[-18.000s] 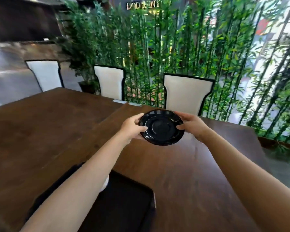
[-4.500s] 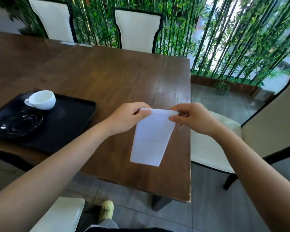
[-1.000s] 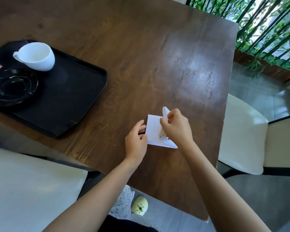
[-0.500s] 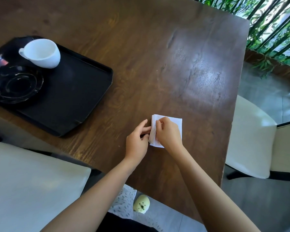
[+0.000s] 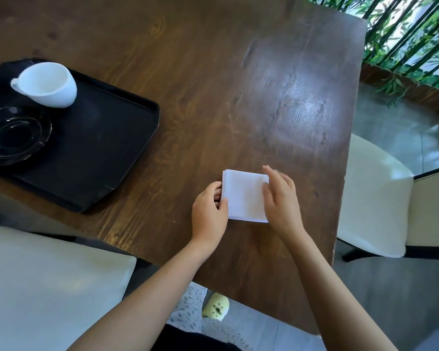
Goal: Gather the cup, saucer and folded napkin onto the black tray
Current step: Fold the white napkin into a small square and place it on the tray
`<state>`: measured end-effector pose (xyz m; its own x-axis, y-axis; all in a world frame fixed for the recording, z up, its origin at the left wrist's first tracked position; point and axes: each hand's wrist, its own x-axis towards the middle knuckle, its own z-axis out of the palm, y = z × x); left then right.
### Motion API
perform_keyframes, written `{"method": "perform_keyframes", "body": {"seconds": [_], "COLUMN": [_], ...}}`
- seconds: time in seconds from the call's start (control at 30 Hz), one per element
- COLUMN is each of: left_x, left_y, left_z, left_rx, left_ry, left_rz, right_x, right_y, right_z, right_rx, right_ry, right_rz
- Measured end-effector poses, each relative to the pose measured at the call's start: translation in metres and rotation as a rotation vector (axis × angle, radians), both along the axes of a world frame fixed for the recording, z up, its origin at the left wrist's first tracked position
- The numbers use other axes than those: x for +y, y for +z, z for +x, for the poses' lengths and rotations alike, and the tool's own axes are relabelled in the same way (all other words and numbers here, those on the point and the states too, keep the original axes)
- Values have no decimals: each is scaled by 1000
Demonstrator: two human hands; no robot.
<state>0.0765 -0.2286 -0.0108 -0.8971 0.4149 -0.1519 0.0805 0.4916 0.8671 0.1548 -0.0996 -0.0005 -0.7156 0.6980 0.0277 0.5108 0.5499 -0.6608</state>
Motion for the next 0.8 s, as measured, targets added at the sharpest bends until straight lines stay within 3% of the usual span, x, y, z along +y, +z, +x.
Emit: {"method": "perform_keyframes", "body": {"seconds": [0.07, 0.13, 0.23, 0.3, 0.47, 0.8], "left_x": [0, 0, 11, 25, 31, 19], "left_y": [3, 5, 6, 4, -24, -30], "left_z": [-1, -2, -2, -4, -21, -28], "left_rx": [-9, 68, 431, 570, 466, 594], "left_ry": [-15, -86, -241, -363, -499, -559], "left_rz": [-8, -76, -274, -370, -556, -636], "right_x": [-2, -11, -19, -18, -15, 0], "right_y": [-11, -22, -32, -34, -35, -41], "right_z": [-3, -7, -9, -8, -7, 5], "right_rx": [-235, -401, -424, -432, -460, -437], "right_ry": [168, 236, 214, 219, 263, 370], "right_rz": [171, 217, 261, 289, 273, 352]}}
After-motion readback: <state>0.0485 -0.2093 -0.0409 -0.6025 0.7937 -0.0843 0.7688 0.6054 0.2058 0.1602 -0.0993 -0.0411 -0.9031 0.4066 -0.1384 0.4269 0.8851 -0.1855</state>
